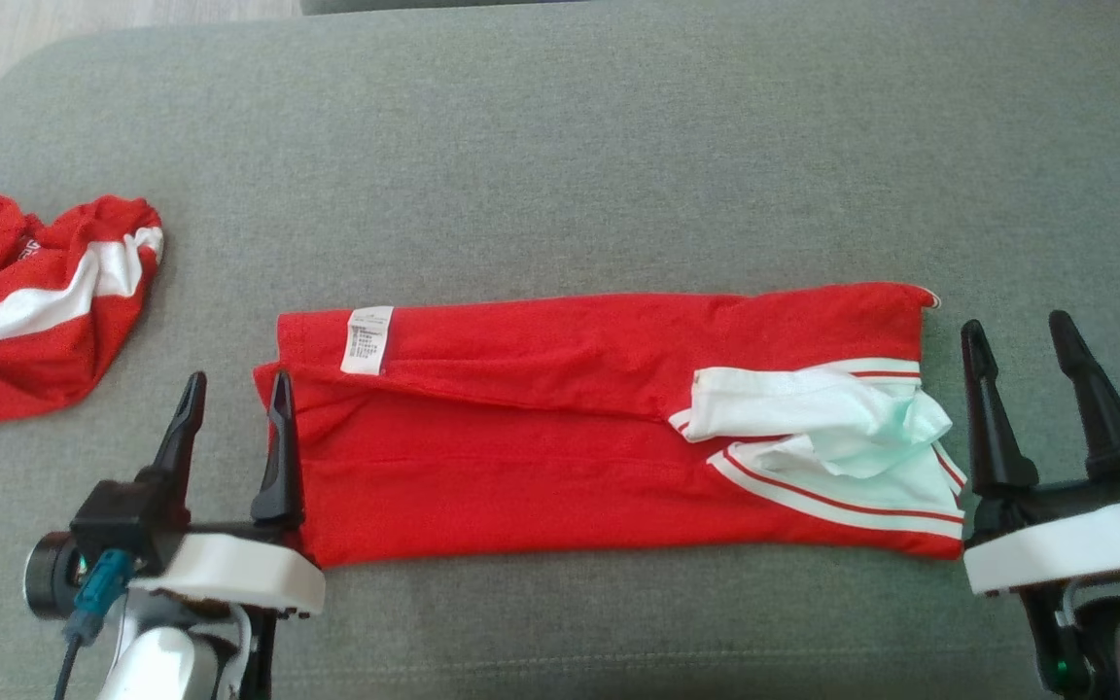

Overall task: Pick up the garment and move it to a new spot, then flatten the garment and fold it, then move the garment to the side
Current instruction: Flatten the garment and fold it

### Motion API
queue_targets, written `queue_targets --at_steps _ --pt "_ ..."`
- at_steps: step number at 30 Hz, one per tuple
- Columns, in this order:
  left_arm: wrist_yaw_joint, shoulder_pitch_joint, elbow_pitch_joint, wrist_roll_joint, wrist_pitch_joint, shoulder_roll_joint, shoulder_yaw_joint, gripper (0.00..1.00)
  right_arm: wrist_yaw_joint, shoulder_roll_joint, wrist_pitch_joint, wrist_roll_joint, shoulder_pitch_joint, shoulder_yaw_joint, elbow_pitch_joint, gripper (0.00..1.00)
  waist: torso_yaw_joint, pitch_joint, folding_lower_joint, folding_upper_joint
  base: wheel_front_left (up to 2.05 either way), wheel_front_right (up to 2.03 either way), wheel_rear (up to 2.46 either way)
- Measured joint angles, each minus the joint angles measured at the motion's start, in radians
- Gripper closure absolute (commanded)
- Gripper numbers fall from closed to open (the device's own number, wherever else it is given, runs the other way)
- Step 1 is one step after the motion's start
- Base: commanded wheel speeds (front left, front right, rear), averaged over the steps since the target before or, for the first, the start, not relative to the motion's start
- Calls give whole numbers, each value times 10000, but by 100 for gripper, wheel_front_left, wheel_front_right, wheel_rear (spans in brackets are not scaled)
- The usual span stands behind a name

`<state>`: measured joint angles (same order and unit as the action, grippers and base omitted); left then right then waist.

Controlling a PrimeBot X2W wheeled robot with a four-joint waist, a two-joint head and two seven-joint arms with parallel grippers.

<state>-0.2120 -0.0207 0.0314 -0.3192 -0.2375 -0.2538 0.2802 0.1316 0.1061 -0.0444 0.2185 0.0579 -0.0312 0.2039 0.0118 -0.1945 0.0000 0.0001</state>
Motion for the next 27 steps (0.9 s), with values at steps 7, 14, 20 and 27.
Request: queue_targets --at_steps 7,14,20,27 --pt "-2 -13 0 -6 27 -10 6 0 0 -15 -13 4 83 0 -104 0 12 -73 0 0 0 0 0" --pt "0 -75 15 -8 25 -12 29 0 0 25 -117 109 130 -157 -755 0 80 -328 0 0 0 0 0" --pt "54 -681 142 -8 -21 8 58 0 0 251 -445 249 -128 -330 -2023 0 224 -837 0 0 0 0 0" --pt "199 -1199 422 13 -107 109 102 0 0 380 -1419 579 -869 67 -3258 0 468 -1463 0 0 0 0 0"
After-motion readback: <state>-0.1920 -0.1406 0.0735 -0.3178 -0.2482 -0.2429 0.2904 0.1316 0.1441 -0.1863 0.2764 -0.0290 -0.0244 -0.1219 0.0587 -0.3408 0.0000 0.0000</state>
